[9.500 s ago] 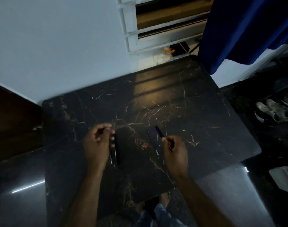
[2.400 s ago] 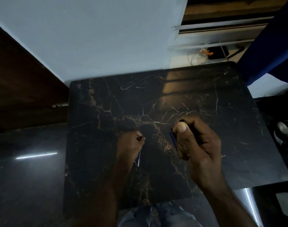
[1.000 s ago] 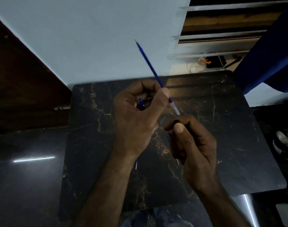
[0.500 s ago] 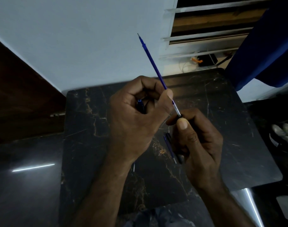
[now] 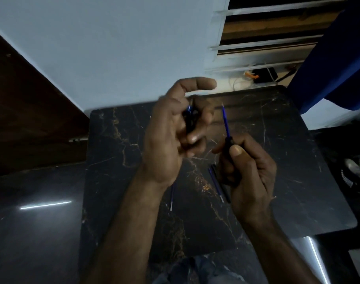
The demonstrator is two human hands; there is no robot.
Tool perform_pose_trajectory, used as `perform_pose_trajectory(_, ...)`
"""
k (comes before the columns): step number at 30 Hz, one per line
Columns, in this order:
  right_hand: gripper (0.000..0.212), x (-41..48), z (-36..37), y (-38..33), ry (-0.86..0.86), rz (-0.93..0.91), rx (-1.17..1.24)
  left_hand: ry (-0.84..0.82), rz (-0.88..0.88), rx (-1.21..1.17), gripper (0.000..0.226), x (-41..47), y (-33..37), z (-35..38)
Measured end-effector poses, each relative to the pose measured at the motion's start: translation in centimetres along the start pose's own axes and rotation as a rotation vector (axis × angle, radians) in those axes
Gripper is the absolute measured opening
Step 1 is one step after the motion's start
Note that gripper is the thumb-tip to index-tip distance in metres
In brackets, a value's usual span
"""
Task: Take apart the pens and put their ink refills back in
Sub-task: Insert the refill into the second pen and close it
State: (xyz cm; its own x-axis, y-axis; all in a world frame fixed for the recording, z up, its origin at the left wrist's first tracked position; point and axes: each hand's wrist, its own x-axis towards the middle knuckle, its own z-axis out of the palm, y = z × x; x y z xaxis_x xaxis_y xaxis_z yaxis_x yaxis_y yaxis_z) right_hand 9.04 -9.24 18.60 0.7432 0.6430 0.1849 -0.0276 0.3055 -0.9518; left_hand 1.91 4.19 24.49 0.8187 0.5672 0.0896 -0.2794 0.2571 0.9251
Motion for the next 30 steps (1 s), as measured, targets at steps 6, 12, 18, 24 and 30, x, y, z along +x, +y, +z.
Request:
perform_pose_trajectory(6,0.027,-0.2,0.3,0.1,0.023,-0.012,0.022,0.271,-0.004,-0.379,0.039,1.3,0.6,0.5)
perform_pose_trajectory(12,0.025,-0.8,0.2,-0.7,0.041,-0.079,-0.135,0.245,0.042,-0.492,0.032,0.4,1.0,1.3)
perform_pose_trajectory(18,0.022,-0.8,0.7,-1.2,0.053,-0.112,-0.238,0.251,0.084,-0.472,0.029,0.1,1.8,2.1)
perform_pose_trajectory(24,0.021,-0.6,0.7,-1.5,0.050,-0.163,-0.327,0.221,0.114,-0.399,0.028,-0.2,1.5,2.3)
perform_pose_trajectory(30,0.023,-0.6,0.8,-1.5,0.069,-0.164,-0.314,0.182,0.143,-0.310,0.028,-0.2,1.3,2.2)
